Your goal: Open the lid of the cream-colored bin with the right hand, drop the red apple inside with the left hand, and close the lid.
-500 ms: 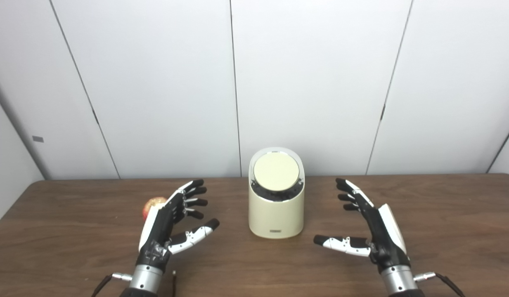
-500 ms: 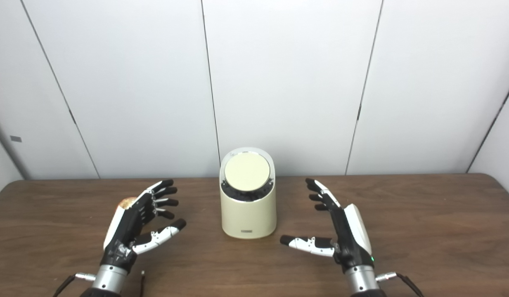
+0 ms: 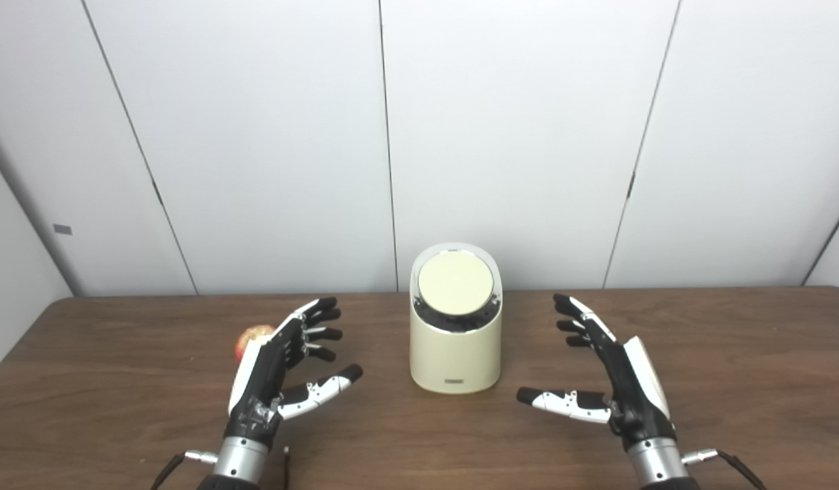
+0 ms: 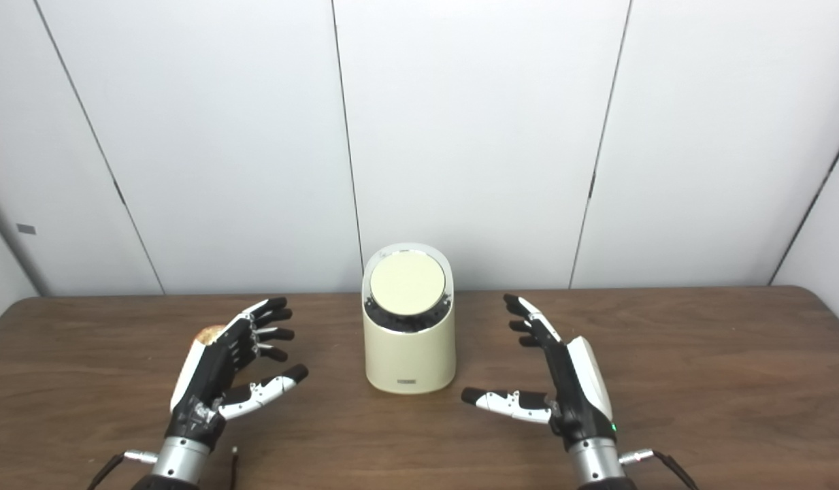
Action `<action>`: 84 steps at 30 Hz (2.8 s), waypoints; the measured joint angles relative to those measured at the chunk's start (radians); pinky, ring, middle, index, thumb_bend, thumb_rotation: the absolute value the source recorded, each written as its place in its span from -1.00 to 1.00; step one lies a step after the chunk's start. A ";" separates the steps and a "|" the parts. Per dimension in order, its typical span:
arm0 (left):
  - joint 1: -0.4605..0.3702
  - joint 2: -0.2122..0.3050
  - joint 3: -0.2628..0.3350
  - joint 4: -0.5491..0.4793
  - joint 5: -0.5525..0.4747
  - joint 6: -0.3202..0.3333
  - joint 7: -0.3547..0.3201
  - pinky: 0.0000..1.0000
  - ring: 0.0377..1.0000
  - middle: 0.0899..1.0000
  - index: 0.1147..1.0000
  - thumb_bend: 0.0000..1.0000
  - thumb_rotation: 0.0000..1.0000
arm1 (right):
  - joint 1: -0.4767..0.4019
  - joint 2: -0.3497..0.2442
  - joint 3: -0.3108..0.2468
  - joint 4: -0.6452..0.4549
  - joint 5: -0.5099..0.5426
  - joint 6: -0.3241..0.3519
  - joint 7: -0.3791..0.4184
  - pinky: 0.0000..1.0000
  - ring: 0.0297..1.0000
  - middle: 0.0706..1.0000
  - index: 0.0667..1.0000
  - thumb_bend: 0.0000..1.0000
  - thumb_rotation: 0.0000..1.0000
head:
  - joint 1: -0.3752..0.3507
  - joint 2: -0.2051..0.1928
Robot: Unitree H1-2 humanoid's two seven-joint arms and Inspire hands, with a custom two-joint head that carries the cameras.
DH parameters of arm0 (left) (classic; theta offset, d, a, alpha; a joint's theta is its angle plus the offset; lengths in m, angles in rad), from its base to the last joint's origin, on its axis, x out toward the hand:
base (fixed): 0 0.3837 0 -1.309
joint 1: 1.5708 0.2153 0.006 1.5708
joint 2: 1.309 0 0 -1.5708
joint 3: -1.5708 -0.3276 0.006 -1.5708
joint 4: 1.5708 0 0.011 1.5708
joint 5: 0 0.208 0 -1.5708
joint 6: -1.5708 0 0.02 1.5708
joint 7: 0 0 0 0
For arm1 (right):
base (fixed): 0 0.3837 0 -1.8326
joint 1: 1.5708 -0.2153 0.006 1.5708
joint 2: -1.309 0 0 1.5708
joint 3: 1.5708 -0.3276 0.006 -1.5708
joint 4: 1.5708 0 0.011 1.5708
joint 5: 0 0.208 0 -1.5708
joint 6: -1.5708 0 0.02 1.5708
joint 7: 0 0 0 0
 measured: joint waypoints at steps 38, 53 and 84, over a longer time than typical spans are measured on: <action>-0.012 -0.001 -0.007 0.061 0.017 -0.032 0.004 0.21 0.41 0.58 0.59 0.43 -0.72 | -0.424 -0.049 0.142 -0.050 -0.280 0.387 0.180 0.32 0.70 0.83 0.79 0.64 -0.15 | -0.003 -0.035; -0.014 -0.008 -0.008 0.076 0.021 -0.032 0.004 0.22 0.40 0.57 0.58 0.42 -0.74 | -0.557 -0.098 0.242 0.092 -0.351 0.438 0.278 0.37 0.72 0.86 0.85 0.97 -0.27 | 0.000 -0.032; -0.020 -0.008 -0.005 0.056 0.025 -0.028 0.006 0.15 0.39 0.58 0.60 0.36 -0.71 | -0.568 -0.114 0.318 0.143 -0.355 0.394 0.327 0.51 0.76 0.92 0.88 0.96 -0.30 | 0.000 -0.009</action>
